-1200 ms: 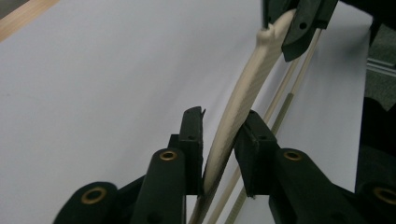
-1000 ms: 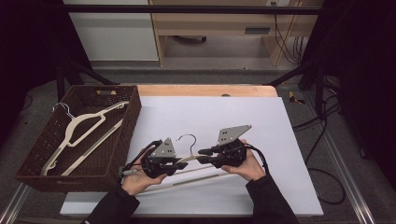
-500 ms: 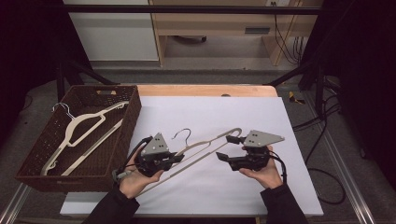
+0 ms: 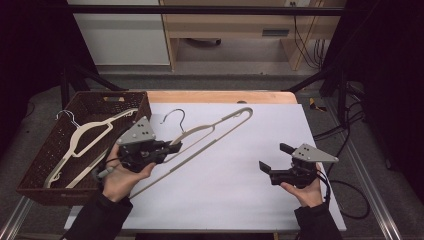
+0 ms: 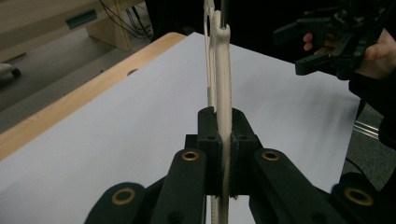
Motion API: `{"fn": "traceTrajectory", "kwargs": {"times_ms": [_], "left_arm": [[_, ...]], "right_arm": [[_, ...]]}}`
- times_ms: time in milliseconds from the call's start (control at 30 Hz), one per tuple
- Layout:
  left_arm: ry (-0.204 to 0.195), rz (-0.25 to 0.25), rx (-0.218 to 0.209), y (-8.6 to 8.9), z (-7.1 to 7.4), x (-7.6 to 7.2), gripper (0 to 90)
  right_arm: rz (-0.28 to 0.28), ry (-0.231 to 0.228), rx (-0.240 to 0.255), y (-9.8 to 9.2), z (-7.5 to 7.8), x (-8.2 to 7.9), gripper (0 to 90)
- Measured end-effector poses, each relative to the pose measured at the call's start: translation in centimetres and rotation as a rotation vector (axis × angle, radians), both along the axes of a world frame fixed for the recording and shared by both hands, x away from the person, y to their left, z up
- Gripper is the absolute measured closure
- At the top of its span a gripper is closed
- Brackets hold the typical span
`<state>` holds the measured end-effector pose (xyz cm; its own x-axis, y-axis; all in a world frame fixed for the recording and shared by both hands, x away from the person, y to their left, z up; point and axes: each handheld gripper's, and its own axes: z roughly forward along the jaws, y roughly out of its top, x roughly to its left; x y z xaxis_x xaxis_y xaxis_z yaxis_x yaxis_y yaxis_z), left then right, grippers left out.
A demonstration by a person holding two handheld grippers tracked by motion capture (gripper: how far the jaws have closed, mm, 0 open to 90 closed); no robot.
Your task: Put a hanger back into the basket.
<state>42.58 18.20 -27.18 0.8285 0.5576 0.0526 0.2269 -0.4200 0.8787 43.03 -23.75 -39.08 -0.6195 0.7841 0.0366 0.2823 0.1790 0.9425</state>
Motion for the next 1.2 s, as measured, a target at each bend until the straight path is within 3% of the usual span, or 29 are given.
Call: {"fn": "traceTrajectory", "kwargs": {"times_ms": [133, 300, 567, 833, 1200], "left_arm": [[-0.014, 0.027, 0.000, 1.8, 1.8, 0.5, 85.9], [-0.021, 0.063, 0.016, 4.7, 2.9, 1.9, 85.9], [-0.006, 0.142, 0.014, 9.6, 3.0, 3.8, 85.9], [0.008, 0.223, 0.009, 14.8, 2.3, 5.5, 85.9], [0.035, 0.317, 0.034, 20.1, -0.6, 7.0, 85.9]], "right_arm": [[-0.037, 0.000, 0.012, -0.7, -0.1, 0.0, 5.1], [-0.056, -0.003, 0.019, -1.1, -0.1, 0.0, 4.5], [-0.075, -0.005, 0.022, -1.6, -0.1, 0.0, 3.9], [-0.071, 0.000, 0.020, -1.5, -0.2, 0.1, 3.8], [-0.075, 0.009, 0.020, -1.5, -0.4, 0.2, 3.7]]}}
